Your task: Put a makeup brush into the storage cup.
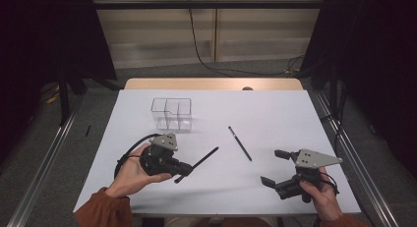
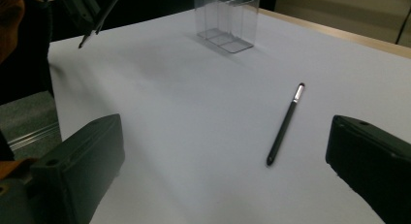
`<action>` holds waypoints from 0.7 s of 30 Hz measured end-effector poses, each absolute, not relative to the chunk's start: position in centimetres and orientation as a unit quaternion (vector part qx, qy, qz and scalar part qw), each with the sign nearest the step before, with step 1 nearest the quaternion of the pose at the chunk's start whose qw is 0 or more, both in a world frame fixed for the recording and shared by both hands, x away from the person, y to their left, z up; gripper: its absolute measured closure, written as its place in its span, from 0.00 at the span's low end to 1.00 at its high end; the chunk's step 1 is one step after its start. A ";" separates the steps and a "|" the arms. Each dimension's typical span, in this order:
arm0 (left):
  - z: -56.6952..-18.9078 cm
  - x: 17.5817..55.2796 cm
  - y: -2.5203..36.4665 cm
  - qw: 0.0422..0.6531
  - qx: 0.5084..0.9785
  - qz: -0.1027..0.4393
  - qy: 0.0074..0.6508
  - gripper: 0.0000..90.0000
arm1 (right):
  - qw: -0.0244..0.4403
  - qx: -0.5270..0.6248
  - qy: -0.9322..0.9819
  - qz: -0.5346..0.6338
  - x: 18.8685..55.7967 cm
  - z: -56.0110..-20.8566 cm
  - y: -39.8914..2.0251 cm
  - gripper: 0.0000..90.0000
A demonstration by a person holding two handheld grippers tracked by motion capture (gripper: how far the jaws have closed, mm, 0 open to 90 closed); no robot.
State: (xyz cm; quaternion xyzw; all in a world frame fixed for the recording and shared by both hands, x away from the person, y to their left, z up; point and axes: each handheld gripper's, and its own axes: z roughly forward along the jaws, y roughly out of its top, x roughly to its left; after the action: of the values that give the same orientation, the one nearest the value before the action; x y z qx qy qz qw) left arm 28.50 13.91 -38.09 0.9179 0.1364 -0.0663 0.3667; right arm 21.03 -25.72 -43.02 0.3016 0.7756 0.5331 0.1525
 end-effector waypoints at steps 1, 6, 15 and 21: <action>-38.1 28.5 13.8 0.359 0.921 -0.066 0.132 0.93 | 0.145 0.296 0.780 0.531 21.1 -42.9 -25.5 0.00; -38.0 28.6 13.2 0.330 0.933 -0.068 0.126 0.93 | 0.129 0.275 0.796 0.524 21.6 -42.6 -24.4 0.00; -37.7 29.0 11.0 0.296 0.948 -0.071 0.088 0.93 | 0.116 0.256 0.819 0.500 22.8 -41.7 -22.1 0.00; -38.2 28.9 10.0 0.264 0.958 -0.078 0.076 0.93 | 0.094 0.252 0.831 0.487 23.0 -42.3 -20.8 0.01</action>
State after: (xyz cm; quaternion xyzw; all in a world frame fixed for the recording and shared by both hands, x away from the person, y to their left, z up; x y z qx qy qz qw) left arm 28.92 10.05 -38.25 0.9584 0.0764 -0.0780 0.2638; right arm 23.00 -20.82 -42.30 0.2517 0.8311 0.4870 0.0940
